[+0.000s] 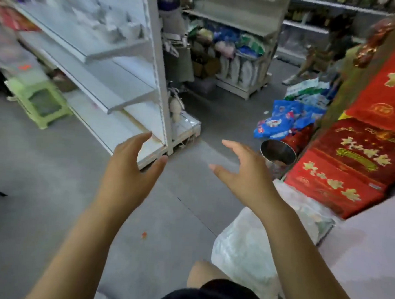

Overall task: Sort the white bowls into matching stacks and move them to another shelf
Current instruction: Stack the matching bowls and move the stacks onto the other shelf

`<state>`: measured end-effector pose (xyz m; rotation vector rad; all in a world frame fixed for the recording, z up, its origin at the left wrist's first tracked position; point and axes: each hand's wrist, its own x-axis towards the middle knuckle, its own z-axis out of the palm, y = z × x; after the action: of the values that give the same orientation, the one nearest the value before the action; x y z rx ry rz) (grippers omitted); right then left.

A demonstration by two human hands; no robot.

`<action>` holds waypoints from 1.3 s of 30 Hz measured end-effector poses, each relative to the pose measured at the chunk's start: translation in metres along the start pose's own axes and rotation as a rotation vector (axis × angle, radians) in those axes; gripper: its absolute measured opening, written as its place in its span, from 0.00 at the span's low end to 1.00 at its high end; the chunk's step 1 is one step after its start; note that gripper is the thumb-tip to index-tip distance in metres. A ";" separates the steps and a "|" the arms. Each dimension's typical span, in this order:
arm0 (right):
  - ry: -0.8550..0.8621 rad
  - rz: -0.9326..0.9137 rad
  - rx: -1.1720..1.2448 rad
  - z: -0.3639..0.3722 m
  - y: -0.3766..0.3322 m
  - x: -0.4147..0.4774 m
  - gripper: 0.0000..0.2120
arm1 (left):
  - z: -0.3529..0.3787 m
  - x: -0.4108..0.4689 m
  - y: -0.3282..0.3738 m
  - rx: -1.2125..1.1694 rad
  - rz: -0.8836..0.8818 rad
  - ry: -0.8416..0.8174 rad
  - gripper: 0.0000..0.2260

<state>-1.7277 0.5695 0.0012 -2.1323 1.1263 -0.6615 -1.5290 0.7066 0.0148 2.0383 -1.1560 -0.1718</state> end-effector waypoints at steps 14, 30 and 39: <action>-0.326 -0.226 0.089 0.109 -0.052 0.201 0.30 | -0.031 0.132 -0.076 0.042 -0.270 0.216 0.27; -0.445 -0.281 0.095 0.206 -0.107 0.402 0.29 | -0.047 0.298 -0.149 -0.024 -0.413 0.310 0.27; -0.463 -0.301 0.086 0.290 -0.167 0.457 0.28 | -0.088 0.376 -0.233 -0.022 -0.388 0.294 0.28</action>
<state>-1.2105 0.3392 -0.0109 -2.2422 0.5264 -0.3074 -1.1136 0.5306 0.0088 2.1638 -0.5721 -0.0698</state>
